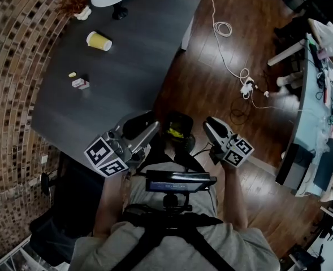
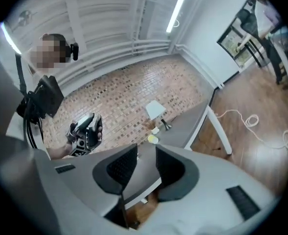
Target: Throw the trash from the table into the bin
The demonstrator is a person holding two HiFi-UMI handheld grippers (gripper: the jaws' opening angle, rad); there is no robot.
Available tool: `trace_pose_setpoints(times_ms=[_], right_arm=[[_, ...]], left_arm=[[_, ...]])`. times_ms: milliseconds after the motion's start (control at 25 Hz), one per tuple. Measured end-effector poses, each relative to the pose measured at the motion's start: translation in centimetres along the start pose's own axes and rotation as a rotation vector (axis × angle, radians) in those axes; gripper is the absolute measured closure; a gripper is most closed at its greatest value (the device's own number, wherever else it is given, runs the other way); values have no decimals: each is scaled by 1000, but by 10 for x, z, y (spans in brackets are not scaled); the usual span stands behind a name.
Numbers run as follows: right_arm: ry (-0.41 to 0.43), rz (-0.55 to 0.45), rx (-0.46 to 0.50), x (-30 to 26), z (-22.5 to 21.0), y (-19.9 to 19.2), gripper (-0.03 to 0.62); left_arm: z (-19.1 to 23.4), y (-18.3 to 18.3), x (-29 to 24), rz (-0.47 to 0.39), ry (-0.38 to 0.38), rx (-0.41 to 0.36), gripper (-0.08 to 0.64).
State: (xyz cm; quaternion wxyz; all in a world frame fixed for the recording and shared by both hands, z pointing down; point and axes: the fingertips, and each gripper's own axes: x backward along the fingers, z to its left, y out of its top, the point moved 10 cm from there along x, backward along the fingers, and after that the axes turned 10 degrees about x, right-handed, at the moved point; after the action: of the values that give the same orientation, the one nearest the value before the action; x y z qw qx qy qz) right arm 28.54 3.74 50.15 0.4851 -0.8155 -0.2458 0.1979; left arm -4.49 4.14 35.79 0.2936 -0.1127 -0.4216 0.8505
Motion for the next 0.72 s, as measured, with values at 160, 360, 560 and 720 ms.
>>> trace_pose_setpoints(times_ms=[160, 360, 560, 720], right_arm=[[-23, -60, 86, 21, 1, 35, 483], [-11, -82, 149, 37, 4, 54, 483], [1, -87, 138, 56, -6, 53, 483], [4, -88, 123, 66, -13, 51, 483]], left_arm=[[-10, -2, -20, 7, -39, -37, 466], [-23, -8, -38, 35, -49, -90, 466], [-38, -24, -57, 81, -37, -141, 468], [-45, -32, -64, 93, -30, -145, 468]])
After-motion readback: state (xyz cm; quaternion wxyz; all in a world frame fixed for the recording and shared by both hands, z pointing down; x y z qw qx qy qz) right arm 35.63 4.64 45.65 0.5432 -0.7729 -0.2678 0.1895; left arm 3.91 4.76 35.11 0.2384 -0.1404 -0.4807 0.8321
